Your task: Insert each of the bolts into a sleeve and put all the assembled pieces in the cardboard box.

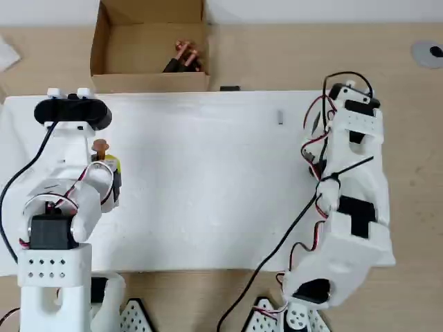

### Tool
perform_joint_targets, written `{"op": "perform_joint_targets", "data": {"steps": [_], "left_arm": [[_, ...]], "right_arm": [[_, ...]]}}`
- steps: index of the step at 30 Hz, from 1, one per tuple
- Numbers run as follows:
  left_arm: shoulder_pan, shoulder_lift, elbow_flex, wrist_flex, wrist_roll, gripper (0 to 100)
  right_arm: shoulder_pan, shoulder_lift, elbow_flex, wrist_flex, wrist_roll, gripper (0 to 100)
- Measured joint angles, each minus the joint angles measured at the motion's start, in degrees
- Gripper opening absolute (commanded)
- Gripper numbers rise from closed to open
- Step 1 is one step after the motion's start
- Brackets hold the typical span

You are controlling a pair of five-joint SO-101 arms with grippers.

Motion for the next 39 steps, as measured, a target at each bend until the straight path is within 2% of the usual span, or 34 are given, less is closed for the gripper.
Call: {"op": "perform_joint_targets", "data": {"steps": [4,9,19,32,34,39], "left_arm": [[0.0,0.0,0.0,1.41,0.0,1],[0.0,0.0,0.0,1.85,0.0,1],[0.0,0.0,0.0,1.85,0.0,1],[0.0,0.0,0.0,1.93,0.0,1],[0.0,0.0,0.0,1.93,0.0,1],[0.0,0.0,0.0,1.93,0.0,1]], "right_arm": [[0.0,-4.48,2.81,0.18,-3.08,24.9],[0.0,-6.07,8.35,-6.68,-6.07,24.9],[-0.09,-7.38,13.54,-16.0,-7.12,24.9],[-1.85,-5.89,13.54,-16.09,-7.38,24.6],[-1.85,-5.89,13.45,-15.82,-7.38,20.9],[-1.41,-5.89,13.54,-15.21,-7.3,4.5]]}}
